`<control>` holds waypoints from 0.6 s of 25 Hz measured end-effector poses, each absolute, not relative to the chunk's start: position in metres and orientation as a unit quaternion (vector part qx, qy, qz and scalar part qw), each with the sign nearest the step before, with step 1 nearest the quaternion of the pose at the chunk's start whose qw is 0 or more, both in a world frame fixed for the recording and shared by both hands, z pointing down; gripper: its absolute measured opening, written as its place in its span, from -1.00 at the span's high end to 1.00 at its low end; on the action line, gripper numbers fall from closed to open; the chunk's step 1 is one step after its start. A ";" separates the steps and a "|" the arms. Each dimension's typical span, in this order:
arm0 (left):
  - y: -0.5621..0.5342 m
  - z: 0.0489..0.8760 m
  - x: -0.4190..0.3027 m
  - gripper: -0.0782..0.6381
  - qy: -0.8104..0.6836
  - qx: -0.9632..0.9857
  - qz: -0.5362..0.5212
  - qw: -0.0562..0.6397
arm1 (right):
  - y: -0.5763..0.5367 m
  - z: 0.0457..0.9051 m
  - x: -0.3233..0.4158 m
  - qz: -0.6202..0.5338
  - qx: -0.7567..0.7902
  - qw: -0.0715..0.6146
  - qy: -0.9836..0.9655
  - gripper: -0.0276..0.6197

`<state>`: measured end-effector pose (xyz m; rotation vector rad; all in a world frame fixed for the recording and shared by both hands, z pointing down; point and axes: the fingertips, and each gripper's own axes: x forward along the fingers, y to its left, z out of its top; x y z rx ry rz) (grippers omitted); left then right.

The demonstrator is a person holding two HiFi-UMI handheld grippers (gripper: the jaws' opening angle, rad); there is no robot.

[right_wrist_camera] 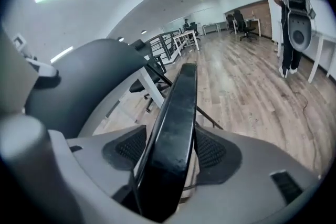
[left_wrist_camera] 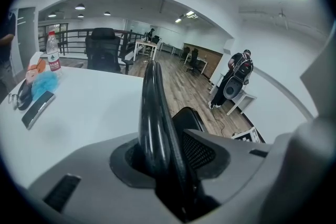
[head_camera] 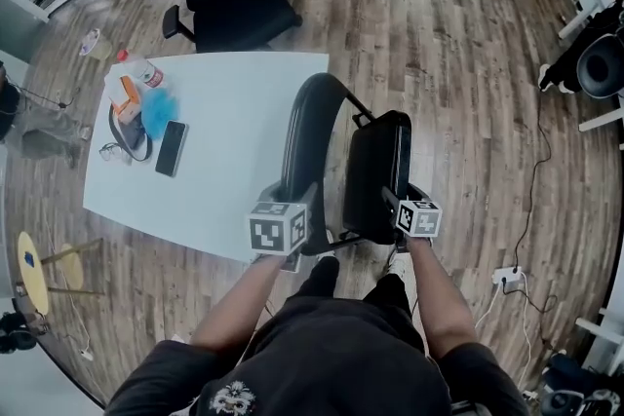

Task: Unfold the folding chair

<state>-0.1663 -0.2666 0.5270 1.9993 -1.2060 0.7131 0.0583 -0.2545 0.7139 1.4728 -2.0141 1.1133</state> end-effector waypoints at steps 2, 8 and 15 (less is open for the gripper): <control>-0.265 0.530 -0.157 0.37 -0.467 0.766 0.276 0.345 | -0.251 0.718 0.072 0.429 0.496 0.168 -0.736 0.00; -0.260 0.542 -0.120 0.31 -0.462 0.767 0.293 0.335 | -0.247 0.741 0.131 0.471 0.458 0.134 -0.741 -0.09; -0.249 0.581 -0.081 0.29 -0.464 0.750 0.328 0.339 | -0.226 0.800 0.240 0.552 0.462 0.058 -0.692 -0.18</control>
